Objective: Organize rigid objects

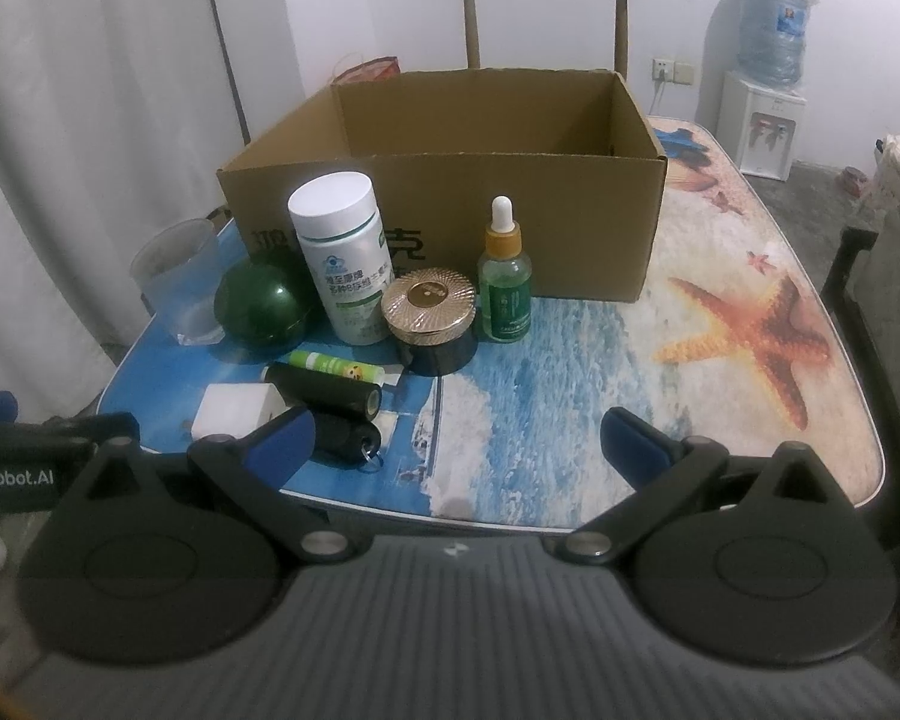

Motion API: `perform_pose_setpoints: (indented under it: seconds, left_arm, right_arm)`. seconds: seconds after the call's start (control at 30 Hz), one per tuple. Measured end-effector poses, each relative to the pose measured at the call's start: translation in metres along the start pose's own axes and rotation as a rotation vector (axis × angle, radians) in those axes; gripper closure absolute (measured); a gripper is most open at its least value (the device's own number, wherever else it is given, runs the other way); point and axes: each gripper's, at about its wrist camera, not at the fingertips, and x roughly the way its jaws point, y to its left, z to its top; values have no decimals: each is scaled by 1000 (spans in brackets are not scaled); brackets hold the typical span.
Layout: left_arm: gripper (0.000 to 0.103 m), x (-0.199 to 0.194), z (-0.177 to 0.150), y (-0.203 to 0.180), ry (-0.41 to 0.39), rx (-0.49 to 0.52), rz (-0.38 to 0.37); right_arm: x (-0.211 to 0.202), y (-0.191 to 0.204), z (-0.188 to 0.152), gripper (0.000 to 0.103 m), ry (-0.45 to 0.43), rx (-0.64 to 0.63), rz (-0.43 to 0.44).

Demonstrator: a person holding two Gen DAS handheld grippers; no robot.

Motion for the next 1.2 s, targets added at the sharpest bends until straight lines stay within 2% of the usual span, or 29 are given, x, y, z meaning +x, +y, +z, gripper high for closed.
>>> perform_pose_setpoints:
  seconds: [1.2]
  left_arm:
    - [0, -2, 0, 1, 1, 0, 2]
  right_arm:
    - [1, 0, -1, 1, 10, -3, 8]
